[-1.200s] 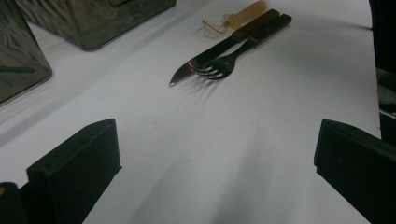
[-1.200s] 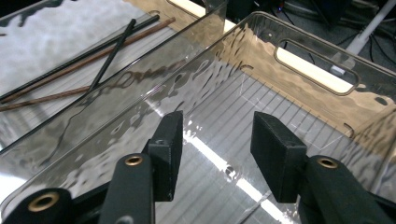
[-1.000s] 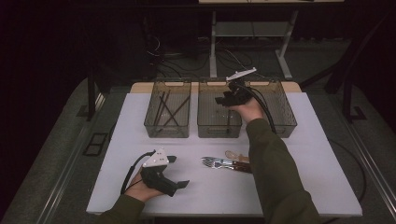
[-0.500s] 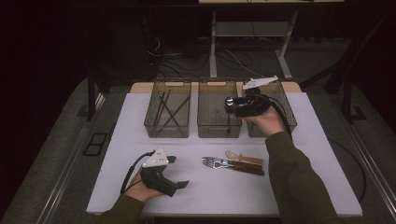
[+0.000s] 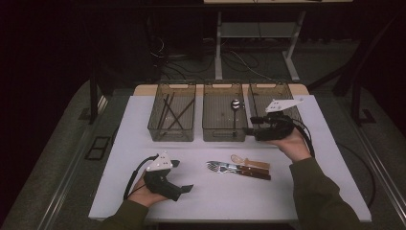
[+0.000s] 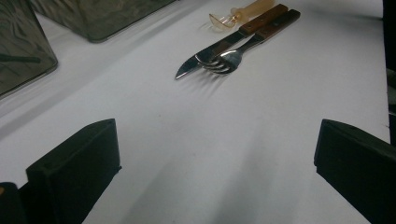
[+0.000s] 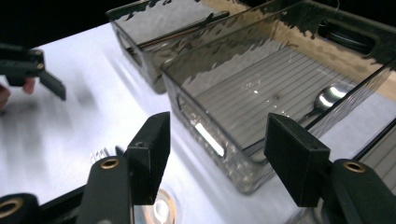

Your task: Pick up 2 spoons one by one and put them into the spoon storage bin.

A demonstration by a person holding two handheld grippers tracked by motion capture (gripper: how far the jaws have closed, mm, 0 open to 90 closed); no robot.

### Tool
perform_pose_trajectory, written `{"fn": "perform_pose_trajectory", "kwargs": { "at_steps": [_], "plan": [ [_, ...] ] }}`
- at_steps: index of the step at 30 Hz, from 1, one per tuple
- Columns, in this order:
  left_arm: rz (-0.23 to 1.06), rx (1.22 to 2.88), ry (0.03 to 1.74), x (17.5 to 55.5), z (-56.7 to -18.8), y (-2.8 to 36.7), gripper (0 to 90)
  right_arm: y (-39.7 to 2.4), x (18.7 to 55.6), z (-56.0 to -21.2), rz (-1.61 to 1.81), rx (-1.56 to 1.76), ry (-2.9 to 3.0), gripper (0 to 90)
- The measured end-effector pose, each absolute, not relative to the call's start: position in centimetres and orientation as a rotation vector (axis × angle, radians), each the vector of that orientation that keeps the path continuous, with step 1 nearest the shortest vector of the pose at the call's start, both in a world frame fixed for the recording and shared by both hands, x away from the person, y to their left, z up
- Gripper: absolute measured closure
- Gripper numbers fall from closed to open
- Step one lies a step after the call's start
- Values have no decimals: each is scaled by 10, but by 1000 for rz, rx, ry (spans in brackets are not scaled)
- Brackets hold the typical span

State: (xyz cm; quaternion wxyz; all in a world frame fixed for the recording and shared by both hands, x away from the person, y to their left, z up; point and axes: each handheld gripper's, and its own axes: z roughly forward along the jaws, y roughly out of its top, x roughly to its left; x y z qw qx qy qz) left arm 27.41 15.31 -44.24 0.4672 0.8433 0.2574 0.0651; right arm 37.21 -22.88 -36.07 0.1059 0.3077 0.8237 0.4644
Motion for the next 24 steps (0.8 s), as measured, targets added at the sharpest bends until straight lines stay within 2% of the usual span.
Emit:
{"fn": "perform_pose_trajectory", "kwargs": {
  "at_steps": [17,24],
  "plan": [
    [171,2078,622,271,-441,153,0,-237,338,-398,1338,905,2493,405],
    [164,2078,614,273,-441,153,0,-240,340,-412,1307,932,2529,484]
  ]
}}
